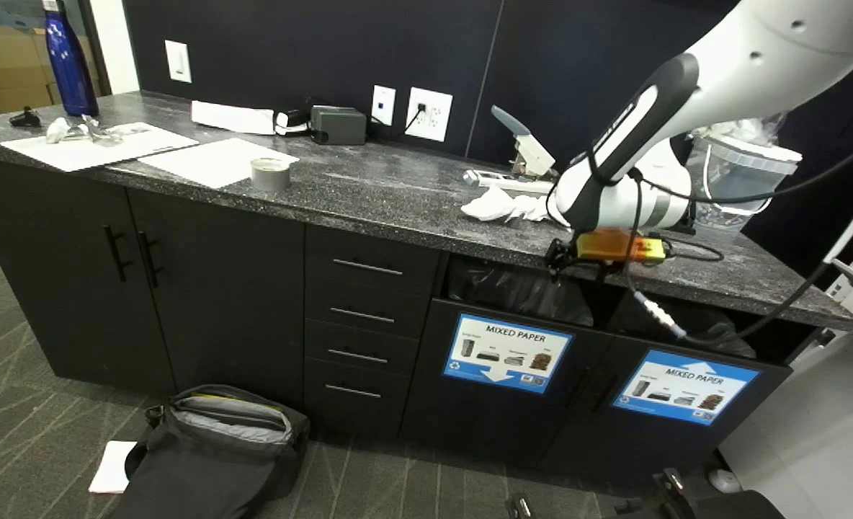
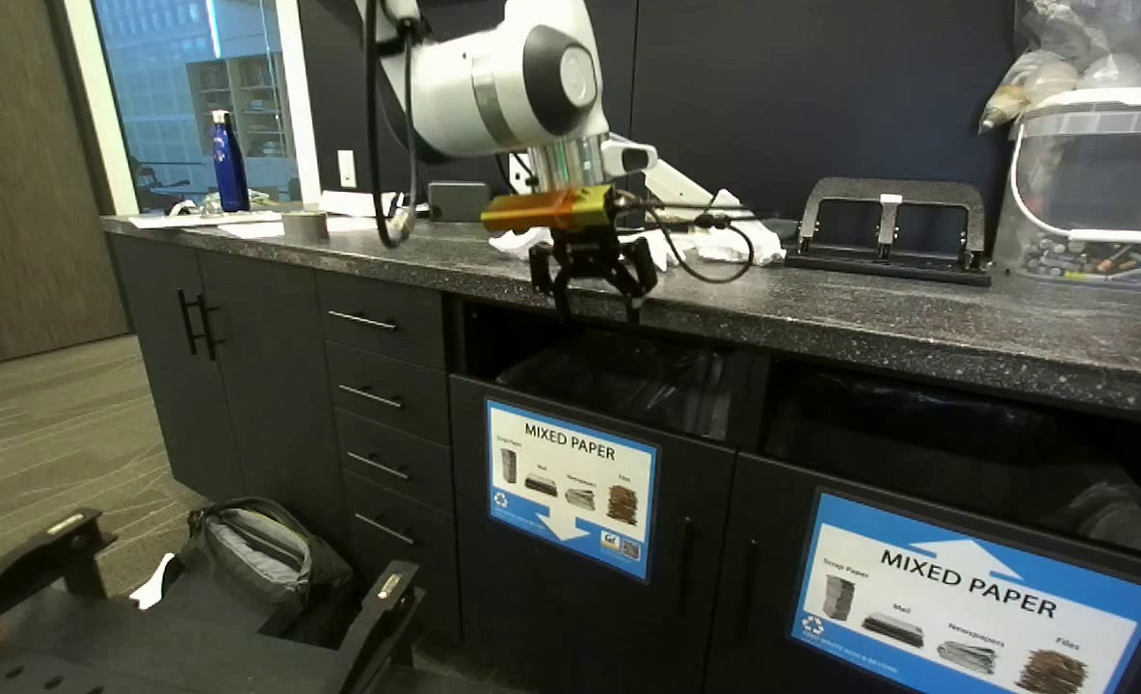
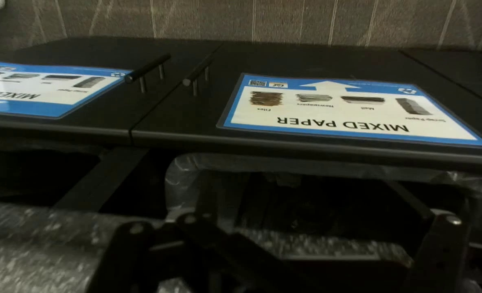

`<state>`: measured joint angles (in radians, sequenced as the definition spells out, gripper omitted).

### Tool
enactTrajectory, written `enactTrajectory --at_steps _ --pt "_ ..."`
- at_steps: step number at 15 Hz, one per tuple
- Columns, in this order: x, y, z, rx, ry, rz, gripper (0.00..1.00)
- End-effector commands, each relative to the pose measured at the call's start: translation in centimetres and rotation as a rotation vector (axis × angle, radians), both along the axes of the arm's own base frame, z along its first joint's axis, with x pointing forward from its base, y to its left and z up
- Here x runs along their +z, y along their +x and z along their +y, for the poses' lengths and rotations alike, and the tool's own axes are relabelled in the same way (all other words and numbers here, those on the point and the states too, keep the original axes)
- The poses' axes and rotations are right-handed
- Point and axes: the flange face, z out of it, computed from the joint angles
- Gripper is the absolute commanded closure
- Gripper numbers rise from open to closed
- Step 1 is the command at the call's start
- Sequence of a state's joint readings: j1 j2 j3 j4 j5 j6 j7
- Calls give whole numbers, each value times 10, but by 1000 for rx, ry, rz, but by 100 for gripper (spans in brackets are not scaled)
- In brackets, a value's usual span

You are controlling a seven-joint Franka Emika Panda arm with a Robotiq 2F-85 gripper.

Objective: Throw the papers on the countertop in the bin on the left

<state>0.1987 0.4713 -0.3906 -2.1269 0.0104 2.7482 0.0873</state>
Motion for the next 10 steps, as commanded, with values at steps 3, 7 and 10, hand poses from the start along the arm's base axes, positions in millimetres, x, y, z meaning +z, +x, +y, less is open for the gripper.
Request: enactTrajectory --at_steps 3,7,10 --pt "107 42 -11 -102 10 23 0" --pt "123 93 -40 -318 52 -41 0" --pt "123 123 -65 -464 90 -115 0"
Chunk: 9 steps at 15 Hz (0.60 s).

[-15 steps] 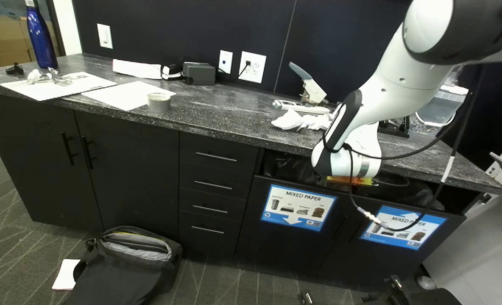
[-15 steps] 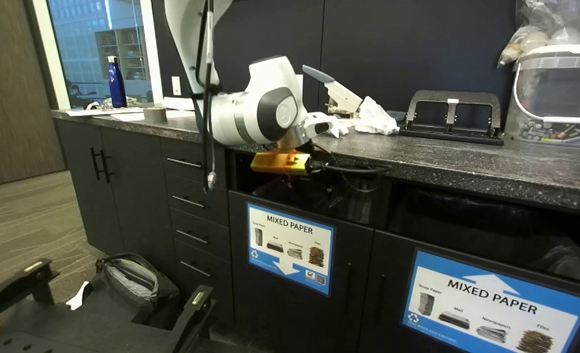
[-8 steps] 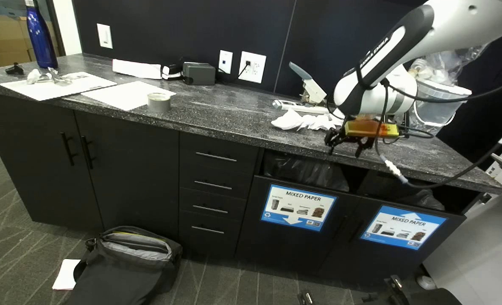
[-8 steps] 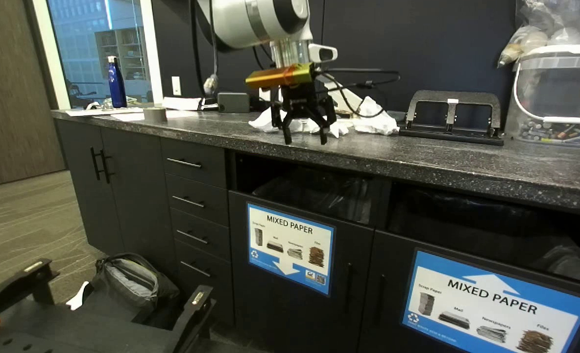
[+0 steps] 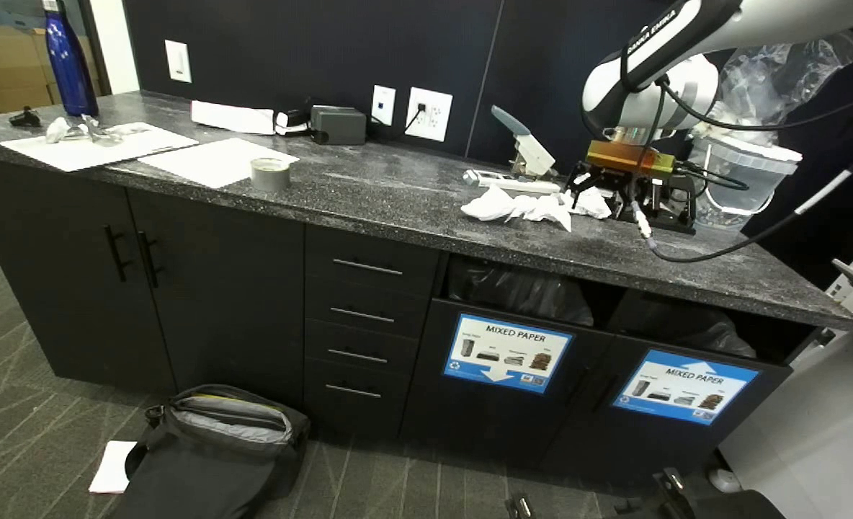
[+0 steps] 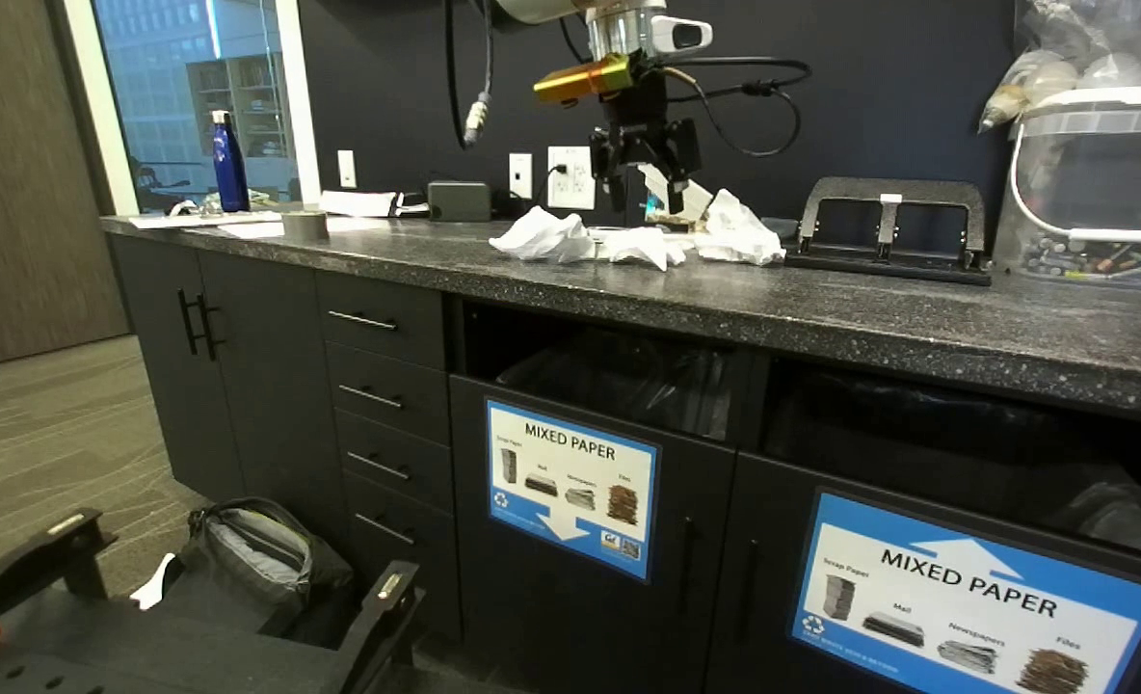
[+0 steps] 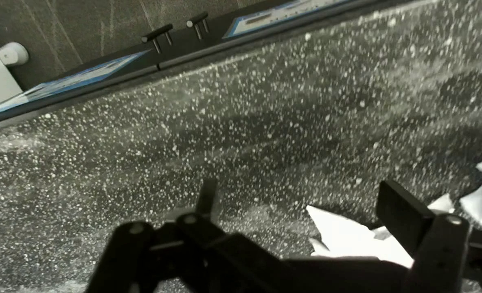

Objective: Throw the papers on the countertop in the bin on the left

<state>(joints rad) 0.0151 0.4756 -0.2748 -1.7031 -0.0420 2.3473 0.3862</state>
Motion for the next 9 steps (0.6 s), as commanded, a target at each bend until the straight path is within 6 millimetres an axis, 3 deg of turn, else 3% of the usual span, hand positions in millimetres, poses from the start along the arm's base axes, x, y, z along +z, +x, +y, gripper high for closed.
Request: enactTrajectory --at_steps 1,5,9 --pt "-3 47 -29 -178 47 -80 0" --pt "0 79 -57 -344 130 -191 0" --pt "7 103 -73 -464 193 -281 0"
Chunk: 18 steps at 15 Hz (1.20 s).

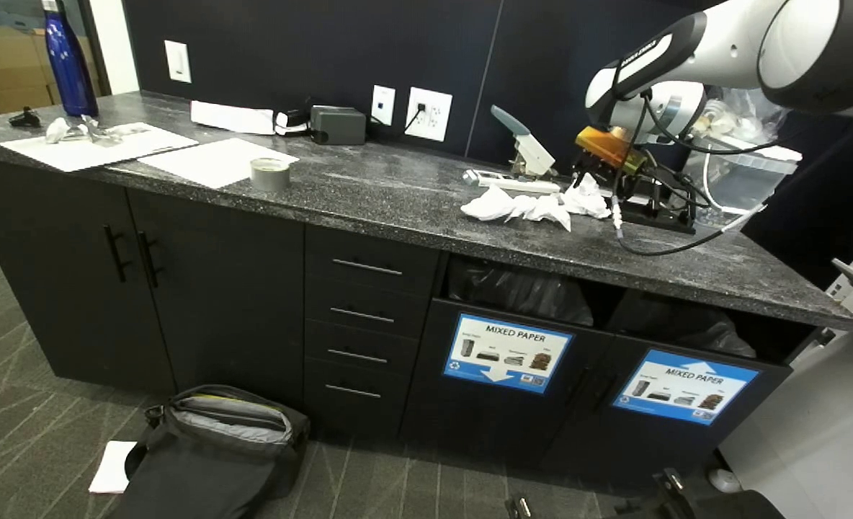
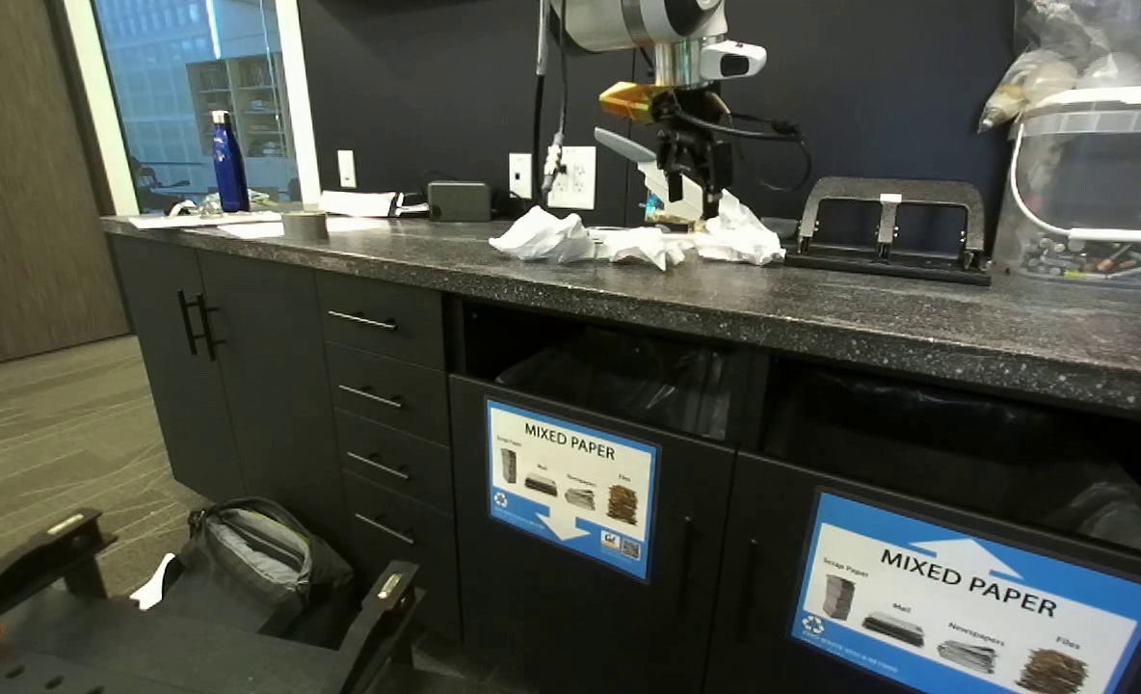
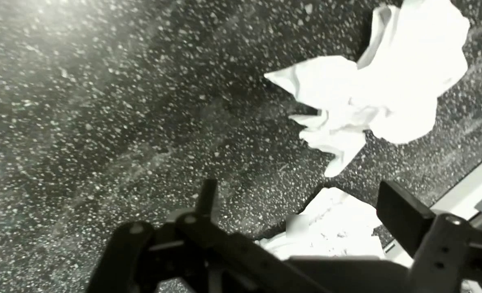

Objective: Throw the papers on the countertop in the bin on the left

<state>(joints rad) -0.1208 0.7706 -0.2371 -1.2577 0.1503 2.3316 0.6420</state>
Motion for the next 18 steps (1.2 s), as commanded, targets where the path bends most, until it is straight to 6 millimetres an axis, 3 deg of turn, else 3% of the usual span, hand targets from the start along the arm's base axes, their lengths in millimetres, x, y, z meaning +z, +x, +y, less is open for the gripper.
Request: enactTrajectory --at_steps 1,7,18 --pt "12 32 -12 -107 50 -97 0" --pt "13 55 -24 -270 84 -225 0" --pt "-35 63 -51 -411 83 -328 0"
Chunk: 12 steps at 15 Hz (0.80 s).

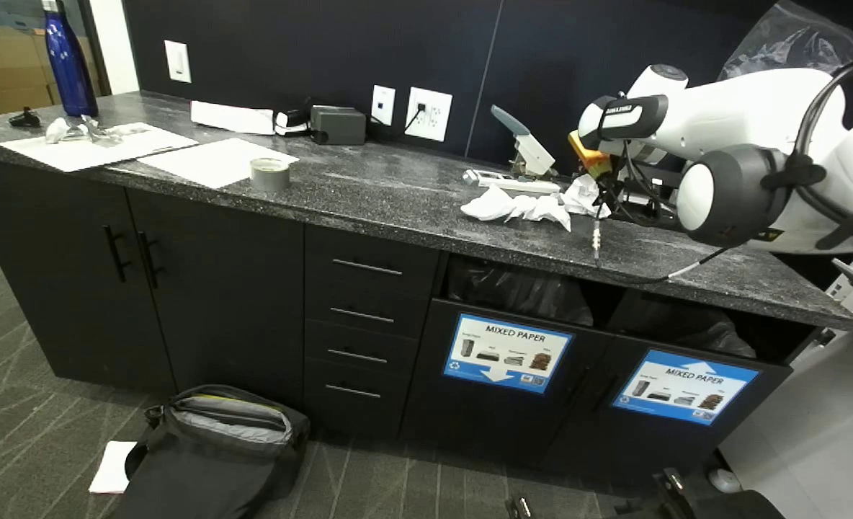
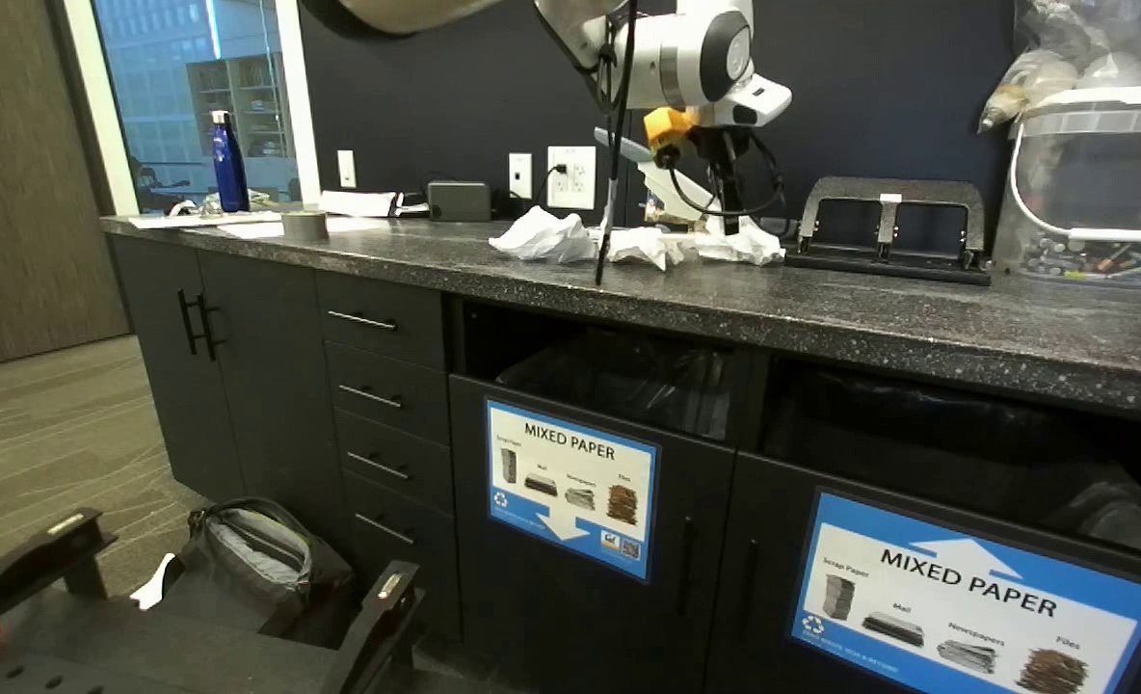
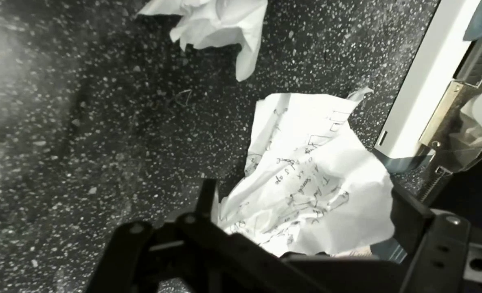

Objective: Throw the papers on the countertop in the bin on the left

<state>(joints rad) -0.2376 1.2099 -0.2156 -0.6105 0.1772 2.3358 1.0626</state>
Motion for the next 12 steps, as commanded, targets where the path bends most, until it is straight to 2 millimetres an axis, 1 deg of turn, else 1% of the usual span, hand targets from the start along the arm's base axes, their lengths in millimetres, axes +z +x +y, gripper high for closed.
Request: enactTrajectory --at_steps 1,2,3,5,6,8,9,10,12 --pt "-9 2 -10 -40 -26 -63 0" --pt "-14 2 -12 -52 -34 -62 25" --pt "-18 1 -14 -51 -44 -57 26" --pt "-26 0 -16 -56 -58 -50 42" --pt "-30 -1 -18 -55 -62 -47 51" --pt "-35 -1 -19 -54 -72 -46 65" --pt "-38 -1 -19 -51 -79 -44 74" --pt "-39 -2 -19 -46 -83 -39 79" --pt "-43 -4 -20 -21 -108 9 82"
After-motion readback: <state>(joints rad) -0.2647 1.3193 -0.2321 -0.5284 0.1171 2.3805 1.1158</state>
